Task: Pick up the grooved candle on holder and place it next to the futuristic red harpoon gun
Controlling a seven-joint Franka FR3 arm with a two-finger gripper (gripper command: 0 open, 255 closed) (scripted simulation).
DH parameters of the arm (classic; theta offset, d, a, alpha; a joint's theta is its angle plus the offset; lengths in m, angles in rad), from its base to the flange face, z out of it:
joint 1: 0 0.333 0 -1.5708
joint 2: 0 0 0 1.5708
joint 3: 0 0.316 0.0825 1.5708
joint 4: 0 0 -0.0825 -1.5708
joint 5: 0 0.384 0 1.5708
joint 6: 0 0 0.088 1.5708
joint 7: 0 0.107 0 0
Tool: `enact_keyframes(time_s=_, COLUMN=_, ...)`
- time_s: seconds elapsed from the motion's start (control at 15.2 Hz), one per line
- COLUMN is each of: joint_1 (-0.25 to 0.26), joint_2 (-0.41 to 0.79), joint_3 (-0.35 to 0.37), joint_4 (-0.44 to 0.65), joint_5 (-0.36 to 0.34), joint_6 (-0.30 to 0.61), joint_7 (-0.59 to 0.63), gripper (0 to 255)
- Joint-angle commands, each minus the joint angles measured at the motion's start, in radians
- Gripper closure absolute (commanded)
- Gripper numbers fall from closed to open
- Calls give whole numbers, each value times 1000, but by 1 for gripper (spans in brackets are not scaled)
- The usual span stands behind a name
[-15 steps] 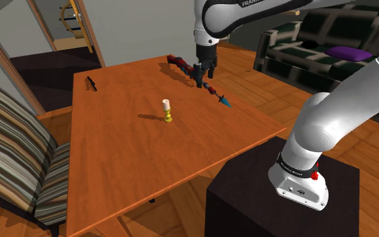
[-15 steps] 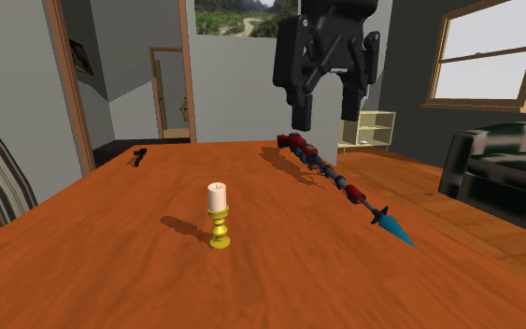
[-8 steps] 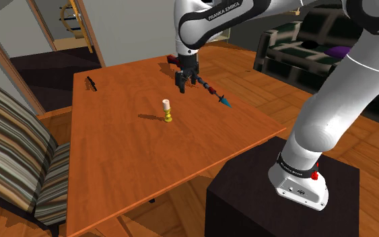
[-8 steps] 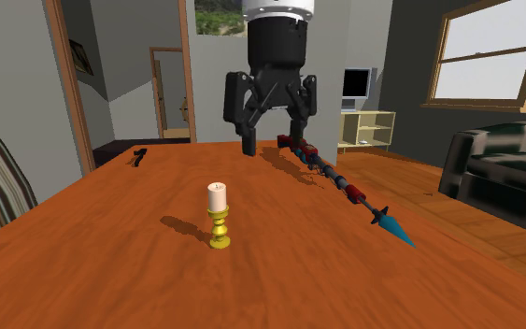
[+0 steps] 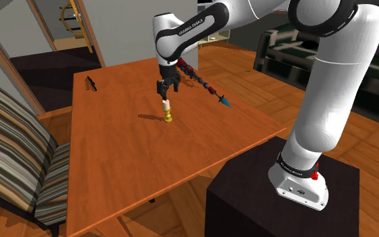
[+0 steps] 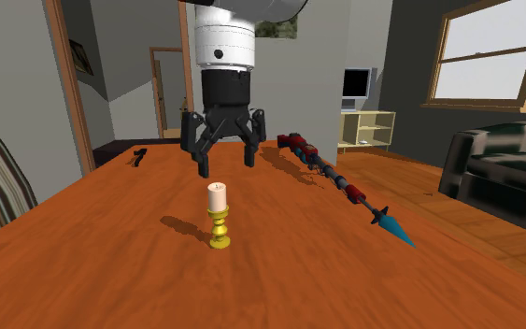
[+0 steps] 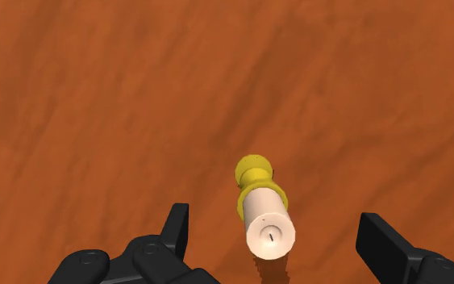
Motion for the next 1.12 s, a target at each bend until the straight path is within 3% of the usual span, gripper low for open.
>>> enact_keyframes(time_s=0.0, joint_1=4, joint_2=85, joint_3=3, joint_4=78, joint_5=0, joint_6=4, joint_7=-1, gripper=0)
enact_keyframes(time_s=0.59, joint_1=8, joint_2=154, joint_3=4, joint_4=57, joint_5=-5, joint_6=93, joint_7=3, gripper=0)
enact_keyframes(time_s=1.06, joint_1=8, joint_2=154, joint_3=4, joint_4=57, joint_5=-5, joint_6=93, joint_7=3, gripper=0)
